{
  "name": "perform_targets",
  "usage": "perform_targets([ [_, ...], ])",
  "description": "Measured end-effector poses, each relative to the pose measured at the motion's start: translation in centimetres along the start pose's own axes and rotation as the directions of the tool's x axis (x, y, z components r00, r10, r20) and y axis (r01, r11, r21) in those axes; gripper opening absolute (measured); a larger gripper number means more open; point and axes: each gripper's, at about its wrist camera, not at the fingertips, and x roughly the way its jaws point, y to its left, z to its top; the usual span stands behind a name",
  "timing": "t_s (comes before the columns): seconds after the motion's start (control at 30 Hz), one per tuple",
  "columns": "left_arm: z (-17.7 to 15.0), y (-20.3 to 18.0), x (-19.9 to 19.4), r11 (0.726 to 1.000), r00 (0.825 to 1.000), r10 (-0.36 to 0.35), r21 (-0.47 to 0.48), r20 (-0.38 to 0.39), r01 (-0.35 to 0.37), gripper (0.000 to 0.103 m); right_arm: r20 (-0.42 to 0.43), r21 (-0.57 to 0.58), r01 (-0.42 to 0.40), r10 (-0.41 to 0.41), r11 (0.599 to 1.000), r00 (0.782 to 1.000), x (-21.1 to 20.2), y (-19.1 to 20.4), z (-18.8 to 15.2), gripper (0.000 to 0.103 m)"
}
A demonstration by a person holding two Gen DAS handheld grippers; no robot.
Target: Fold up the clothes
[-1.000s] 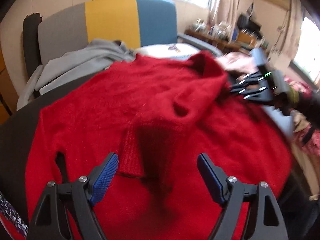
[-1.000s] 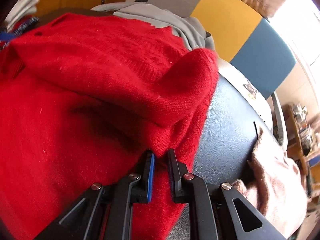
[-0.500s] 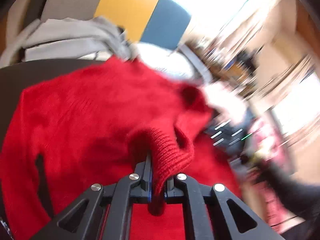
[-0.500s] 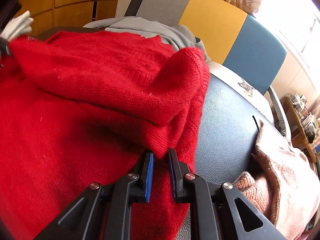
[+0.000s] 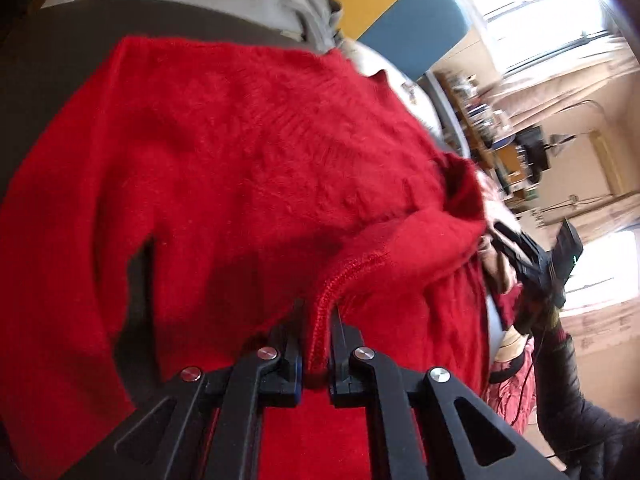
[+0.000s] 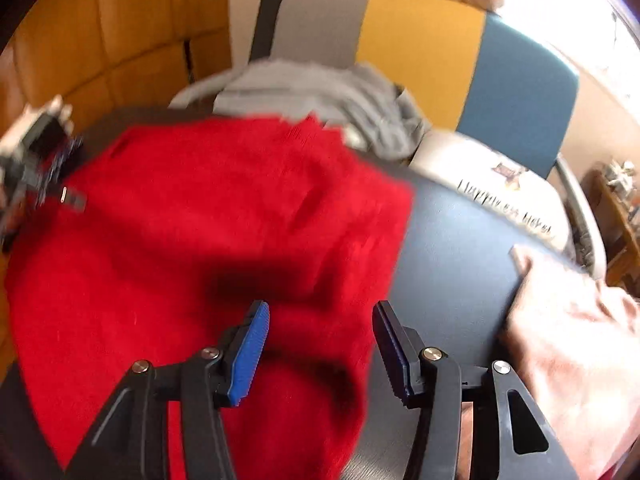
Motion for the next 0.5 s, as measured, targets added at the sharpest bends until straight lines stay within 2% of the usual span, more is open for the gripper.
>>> perform_targets([
  [0.13,-0.3,-0.9,0.0,0.996,0.999,0.033,0.087,0.021,-0.035,0.010,0.024,0.024,0.009,-0.010,1.000,1.000,1.6,-1.0,4.5,0.055],
  [0.2,0.0,-1.5,0.2,0.993,0.999,0.039,0.114,0.027,-0.042,0.017,-0.021,0.038,-0.004,0.004,0.999,1.000,3.9,-0.8,6.4,0.055],
  [0.27,0.3,-1.8,0.0,0.987,0.996,0.066,0.143,0.052,-0.072,0.018,-0.082,0.018,0.017,-0.016,1.000,0.996,6.3,-0.8,7.7,0.055],
  [0.3,0.5,-1.9,0.0,0.984,0.995,0.076,0.157,0.062,-0.085,0.019,-0.117,-0.002,0.032,-0.032,0.999,0.993,7.7,-0.8,8.3,0.050],
  [0.33,0.7,-2.0,-0.1,0.981,0.994,0.086,0.171,0.072,-0.097,0.020,-0.155,-0.026,0.047,-0.050,0.999,0.987,9.1,-0.8,8.9,0.031],
  [0.37,0.8,-2.0,-0.2,0.979,0.993,0.087,0.180,0.074,-0.099,0.020,-0.209,-0.068,0.065,-0.078,0.996,0.975,10.2,-0.4,8.8,0.018],
  [0.4,0.8,-2.1,-0.2,0.975,0.993,0.093,0.195,0.072,-0.106,0.020,-0.231,-0.095,0.074,-0.094,0.993,0.968,10.5,0.1,8.5,0.012],
  [0.43,0.8,-2.3,0.0,0.969,0.992,0.107,0.214,0.070,-0.120,0.018,-0.247,-0.118,0.082,-0.109,0.990,0.963,10.7,0.5,8.1,0.012],
  [0.5,0.7,-2.9,0.0,0.962,0.993,0.098,0.250,0.070,-0.113,0.006,-0.217,-0.122,0.094,-0.119,0.988,0.969,9.6,0.8,7.4,0.012],
])
